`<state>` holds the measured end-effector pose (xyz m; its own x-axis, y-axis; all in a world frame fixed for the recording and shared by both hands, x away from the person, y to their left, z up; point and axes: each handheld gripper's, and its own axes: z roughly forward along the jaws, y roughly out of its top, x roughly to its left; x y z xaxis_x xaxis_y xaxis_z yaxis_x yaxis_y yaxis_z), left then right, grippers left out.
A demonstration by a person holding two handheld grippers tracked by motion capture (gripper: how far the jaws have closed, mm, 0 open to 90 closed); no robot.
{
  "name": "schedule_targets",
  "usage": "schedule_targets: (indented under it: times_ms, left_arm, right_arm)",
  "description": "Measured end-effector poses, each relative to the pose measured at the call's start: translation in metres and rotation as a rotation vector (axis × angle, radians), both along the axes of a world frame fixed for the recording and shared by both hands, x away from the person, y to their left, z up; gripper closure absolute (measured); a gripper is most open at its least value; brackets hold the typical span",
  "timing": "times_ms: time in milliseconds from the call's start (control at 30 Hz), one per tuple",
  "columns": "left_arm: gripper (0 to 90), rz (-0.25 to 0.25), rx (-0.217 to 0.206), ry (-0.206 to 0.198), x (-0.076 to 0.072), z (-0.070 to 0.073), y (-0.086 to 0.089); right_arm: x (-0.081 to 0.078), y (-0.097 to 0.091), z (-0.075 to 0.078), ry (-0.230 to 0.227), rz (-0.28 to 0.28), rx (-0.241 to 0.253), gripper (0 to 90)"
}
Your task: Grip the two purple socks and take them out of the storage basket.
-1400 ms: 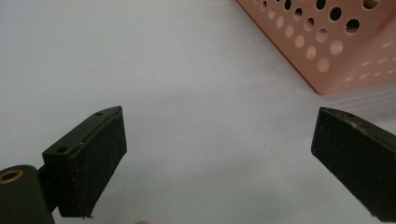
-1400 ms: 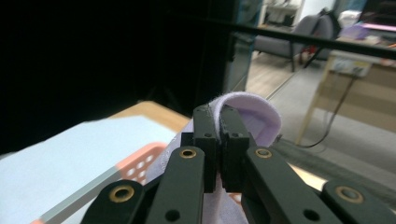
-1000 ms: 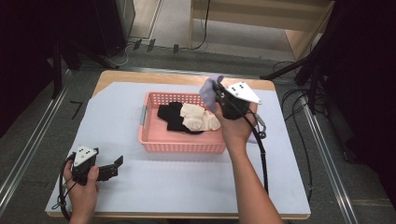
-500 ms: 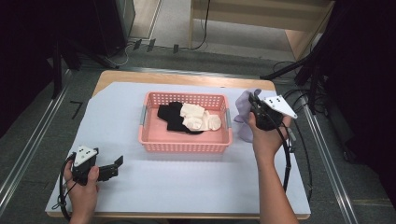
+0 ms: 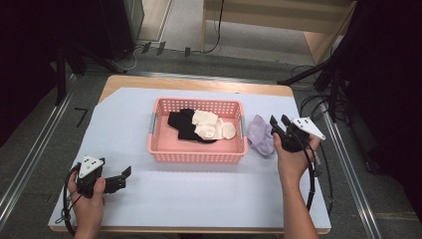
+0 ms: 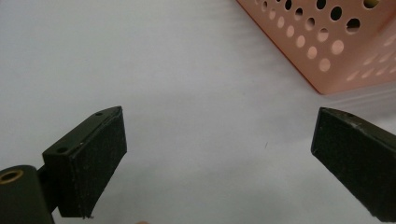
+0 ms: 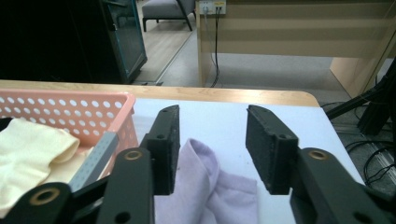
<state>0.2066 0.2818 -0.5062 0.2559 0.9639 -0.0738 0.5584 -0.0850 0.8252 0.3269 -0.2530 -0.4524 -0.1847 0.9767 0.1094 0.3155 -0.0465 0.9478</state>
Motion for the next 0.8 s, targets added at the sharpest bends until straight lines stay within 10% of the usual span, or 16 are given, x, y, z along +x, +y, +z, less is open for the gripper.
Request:
schedule_targets:
  times_ms: [800]
  left_arm:
    - [4.3, 0.003, 0.005, -0.008, -0.001, 0.000, -0.001]
  right_arm:
    - [-0.062, -0.049, -0.041, 0.089, 0.061, 0.054, 31.4]
